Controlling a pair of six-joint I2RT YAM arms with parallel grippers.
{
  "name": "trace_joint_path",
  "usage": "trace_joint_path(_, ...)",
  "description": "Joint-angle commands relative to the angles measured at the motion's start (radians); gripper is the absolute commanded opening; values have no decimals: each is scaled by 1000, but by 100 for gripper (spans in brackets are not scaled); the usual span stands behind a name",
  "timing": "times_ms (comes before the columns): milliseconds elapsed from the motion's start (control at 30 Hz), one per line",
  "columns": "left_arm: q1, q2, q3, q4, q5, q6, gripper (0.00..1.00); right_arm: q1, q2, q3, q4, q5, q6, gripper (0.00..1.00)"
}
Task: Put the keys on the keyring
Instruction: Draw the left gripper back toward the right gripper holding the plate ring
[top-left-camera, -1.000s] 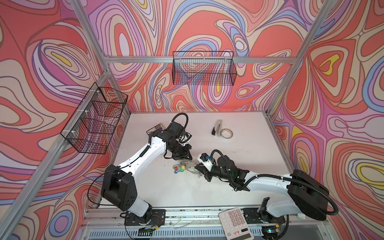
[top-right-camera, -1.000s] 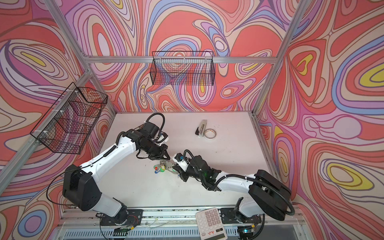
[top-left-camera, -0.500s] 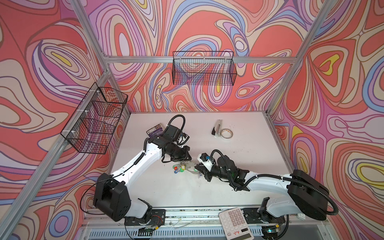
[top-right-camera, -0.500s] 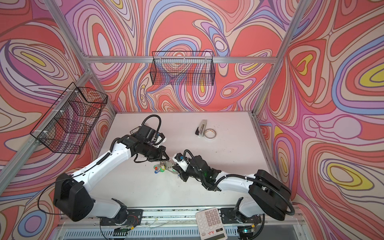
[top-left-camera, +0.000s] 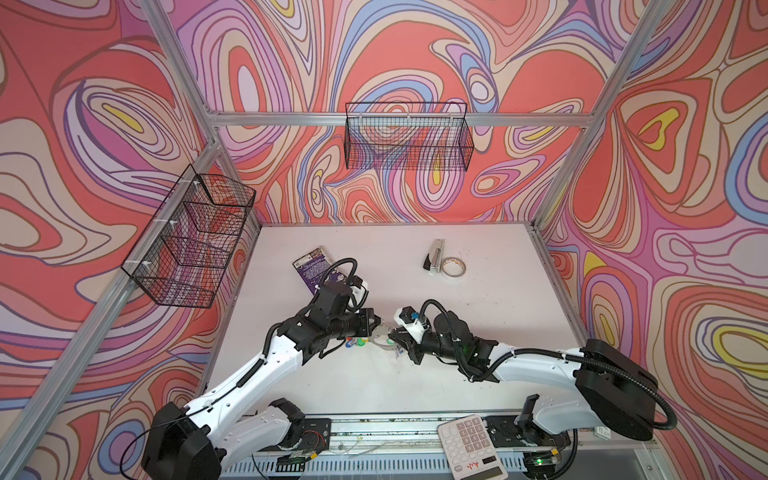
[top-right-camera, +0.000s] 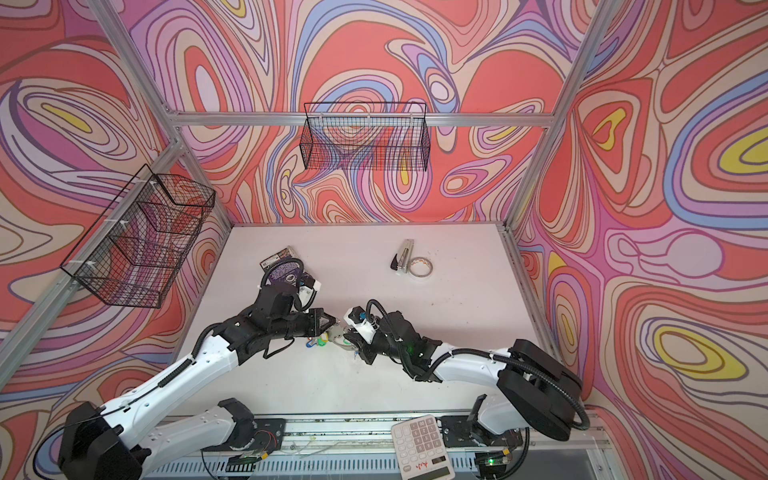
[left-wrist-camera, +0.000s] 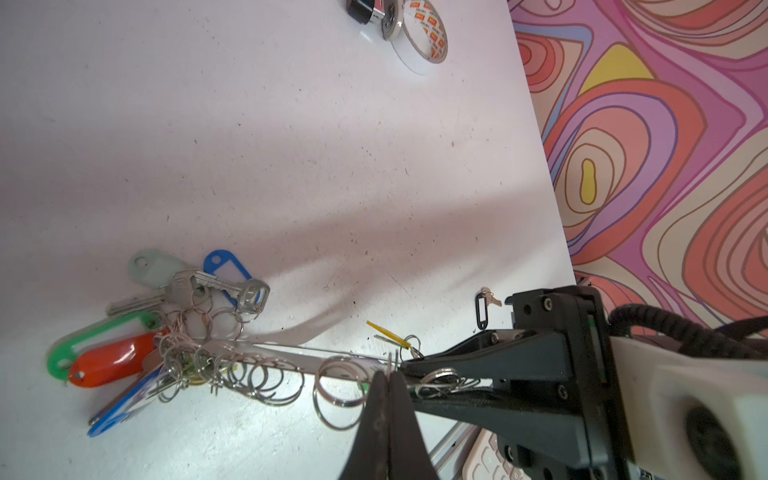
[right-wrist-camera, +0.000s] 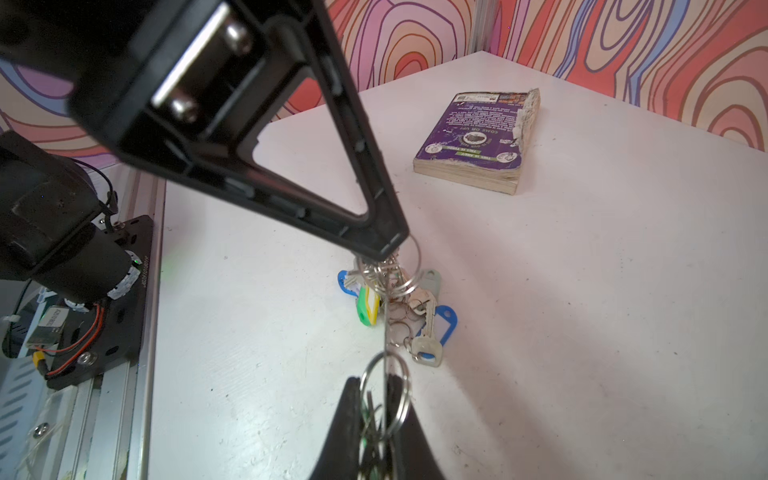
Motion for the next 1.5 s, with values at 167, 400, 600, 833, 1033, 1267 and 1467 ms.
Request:
trace_joint_path(167,-99,-18,-123,400,-273,-3,0,0,13,-9,-76,18,13,0)
trace_joint_path(400,-142,10,-279,701,-364,26,0,0,29,-1,-70,66,41,0)
trace_joint_path(600,-159,121,-342,980,-364,59,0,0,34,3,-63,125,75,0)
trace_joint_path(833,-185,221,-380,1222,-405,190,0,-5,-23,-45,-3,105,102,10)
trace_joint_path(1033,-191,279,-313,1223,-354,259,0,-7,3,-34,-1,106,124,10)
trace_joint_path(1267,-194,341,-398,1499,-433,289,0,-16,-24,-26,-33,158,129,11)
trace_joint_path(1467,-194,375,-405,1547,-431,306,0,-17,-33,-43,0,166,142,11)
